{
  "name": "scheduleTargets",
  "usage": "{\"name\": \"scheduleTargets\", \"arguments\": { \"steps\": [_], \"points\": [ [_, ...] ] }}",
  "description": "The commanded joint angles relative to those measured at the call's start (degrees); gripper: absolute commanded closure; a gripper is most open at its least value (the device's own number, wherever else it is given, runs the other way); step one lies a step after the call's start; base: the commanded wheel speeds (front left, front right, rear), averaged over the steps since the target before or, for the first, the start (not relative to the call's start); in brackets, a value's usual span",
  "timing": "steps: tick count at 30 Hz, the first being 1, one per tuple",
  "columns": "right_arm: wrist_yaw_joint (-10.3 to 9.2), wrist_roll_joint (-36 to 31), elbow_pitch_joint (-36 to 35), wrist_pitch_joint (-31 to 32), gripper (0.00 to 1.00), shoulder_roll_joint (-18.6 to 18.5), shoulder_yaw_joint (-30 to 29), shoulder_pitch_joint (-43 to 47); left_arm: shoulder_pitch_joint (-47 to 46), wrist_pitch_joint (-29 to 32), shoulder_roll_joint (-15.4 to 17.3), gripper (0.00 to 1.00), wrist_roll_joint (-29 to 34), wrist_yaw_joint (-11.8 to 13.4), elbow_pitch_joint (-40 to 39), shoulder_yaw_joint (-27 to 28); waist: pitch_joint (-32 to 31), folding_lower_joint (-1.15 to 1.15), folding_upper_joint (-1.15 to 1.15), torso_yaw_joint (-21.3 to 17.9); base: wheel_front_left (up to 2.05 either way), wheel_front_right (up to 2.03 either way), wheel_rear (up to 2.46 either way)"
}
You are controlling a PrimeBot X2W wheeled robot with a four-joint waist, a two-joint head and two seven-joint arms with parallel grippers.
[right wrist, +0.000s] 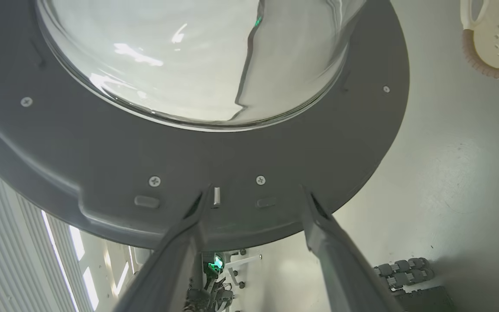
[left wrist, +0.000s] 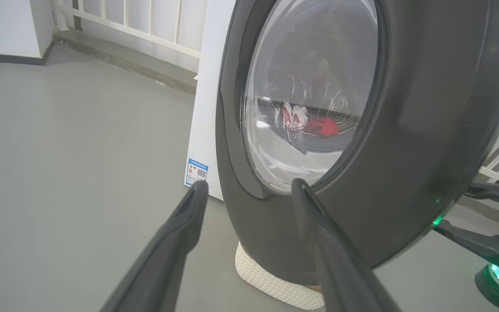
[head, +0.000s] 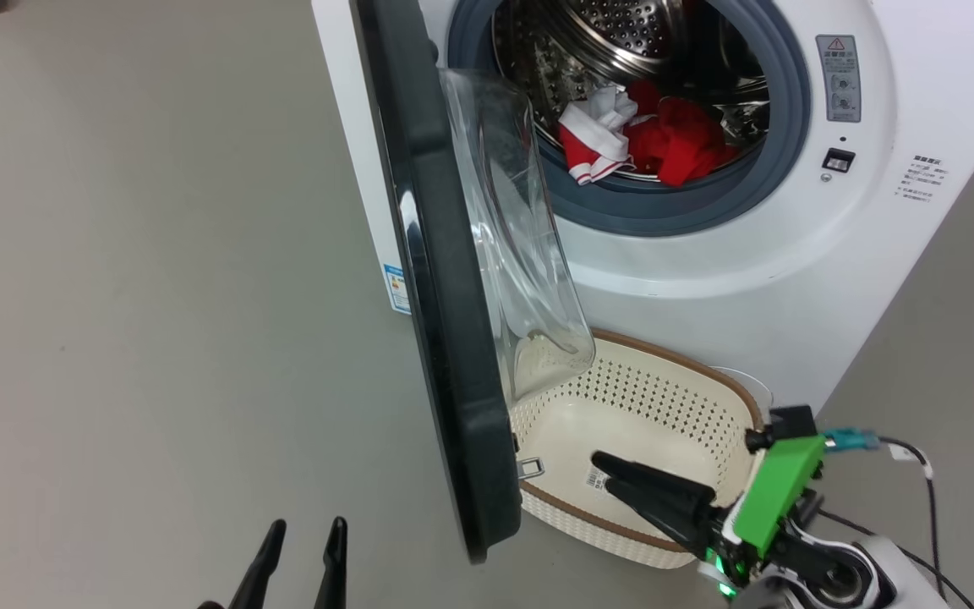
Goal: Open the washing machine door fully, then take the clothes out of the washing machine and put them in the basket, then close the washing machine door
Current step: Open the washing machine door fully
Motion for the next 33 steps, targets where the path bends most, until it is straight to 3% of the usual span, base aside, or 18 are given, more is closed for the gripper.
{"name": "scheduleTargets", "arguments": {
  "steps": [1,10,16,27,33],
  "points": [
    [0.30,-0.98,-1.43,-1.20,0.00,-0.57,0.09,0.28,-0.52,-0.69,0.45,0.00,0.39,-0.41,-0.96,2.34,-0.08,0.00,0.00,-0.42,0.00,0.00,0.00],
    [0.30,-7.74,-1.68,-9.07,0.00,-3.77,0.70,5.47,0.00,-0.69,0.45,0.00,0.51,-0.79,-0.69,4.14,-0.20,0.00,0.00,-2.12,0.00,0.00,0.00],
    [0.30,-13.93,-1.73,-18.92,0.00,-6.12,2.79,6.55,0.14,-0.69,0.45,0.00,0.98,-0.87,-0.59,5.10,-0.24,0.00,0.00,-3.14,0.00,0.00,0.00],
    [0.30,-23.96,-2.96,-38.48,0.00,-11.47,12.55,5.21,0.03,-0.69,0.45,0.00,2.07,-1.11,-0.31,5.87,-0.09,0.00,0.00,-4.21,0.00,0.00,0.00],
    [0.30,-30.14,0.57,-49.28,0.00,-14.42,19.11,3.56,0.03,-0.69,0.45,0.00,2.58,-1.20,-0.09,6.26,-0.38,0.00,0.00,-4.27,0.00,0.00,0.00]
  ]
}}
